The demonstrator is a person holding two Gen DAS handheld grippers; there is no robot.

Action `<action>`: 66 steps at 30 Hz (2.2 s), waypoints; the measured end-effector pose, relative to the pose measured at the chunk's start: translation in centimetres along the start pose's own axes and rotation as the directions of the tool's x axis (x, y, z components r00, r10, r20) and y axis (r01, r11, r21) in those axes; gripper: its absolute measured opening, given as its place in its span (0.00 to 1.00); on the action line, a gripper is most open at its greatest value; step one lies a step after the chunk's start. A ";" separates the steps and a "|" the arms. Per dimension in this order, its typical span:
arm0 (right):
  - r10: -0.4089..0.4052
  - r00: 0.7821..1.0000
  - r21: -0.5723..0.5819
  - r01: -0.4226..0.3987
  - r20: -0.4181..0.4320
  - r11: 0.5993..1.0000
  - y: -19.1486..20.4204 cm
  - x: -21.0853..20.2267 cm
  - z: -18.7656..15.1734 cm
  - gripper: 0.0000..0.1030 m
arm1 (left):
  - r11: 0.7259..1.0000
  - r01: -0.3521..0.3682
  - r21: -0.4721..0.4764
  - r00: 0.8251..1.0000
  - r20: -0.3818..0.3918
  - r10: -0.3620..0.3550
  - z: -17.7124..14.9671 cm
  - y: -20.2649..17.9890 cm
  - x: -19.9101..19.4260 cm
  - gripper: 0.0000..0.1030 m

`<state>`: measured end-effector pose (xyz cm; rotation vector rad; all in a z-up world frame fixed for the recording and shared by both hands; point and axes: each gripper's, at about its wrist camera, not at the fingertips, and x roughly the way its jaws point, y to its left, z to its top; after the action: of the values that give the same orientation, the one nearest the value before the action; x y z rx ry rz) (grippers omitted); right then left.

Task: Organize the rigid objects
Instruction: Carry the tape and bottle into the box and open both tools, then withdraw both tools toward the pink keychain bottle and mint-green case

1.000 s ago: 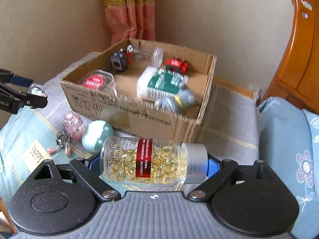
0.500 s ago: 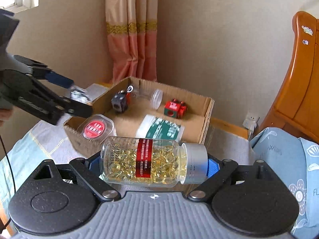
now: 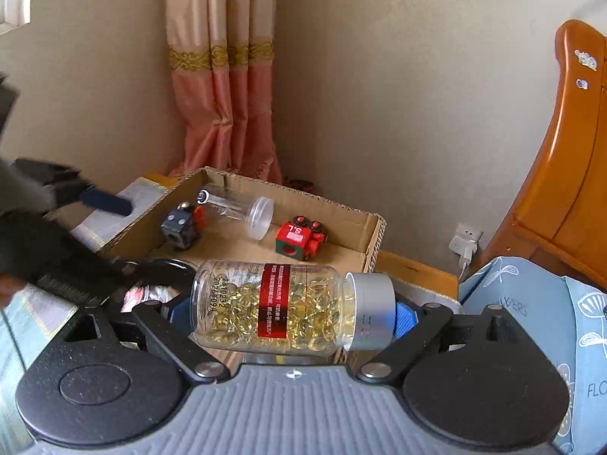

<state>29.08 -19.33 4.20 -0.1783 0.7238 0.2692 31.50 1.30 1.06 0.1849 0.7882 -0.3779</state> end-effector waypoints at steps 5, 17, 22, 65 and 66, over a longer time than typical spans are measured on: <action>-0.007 1.000 0.010 0.007 -0.014 1.000 0.0 2.7 2.3 0.94 | 1.000 -0.002 -0.002 1.000 -0.020 0.002 -1.5 0.5 -1.3 0.90; -0.052 0.998 0.041 0.054 -0.041 0.998 1.1 5.1 4.1 1.00 | 1.000 -0.006 0.002 1.000 0.008 0.006 -4.5 1.8 -5.5 0.95; -0.066 0.997 0.044 0.068 -0.031 0.997 2.0 2.7 3.4 1.00 | 1.000 -0.016 -0.025 1.000 0.009 0.016 -5.7 1.9 -7.0 0.95; -0.077 0.984 0.169 0.105 -0.162 0.980 12.3 3.3 -12.9 1.00 | 0.951 -0.238 -0.199 0.966 0.050 0.253 -17.8 0.8 -10.7 0.98; -0.076 0.985 0.167 0.102 -0.155 0.981 12.3 3.4 -12.9 1.00 | 0.954 -0.228 -0.196 0.969 0.052 0.242 -17.7 0.7 -10.5 0.98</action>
<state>19.75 -10.26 -8.41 -0.0639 0.8799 0.1066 13.45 10.05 -3.68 0.0848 0.7133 -0.0829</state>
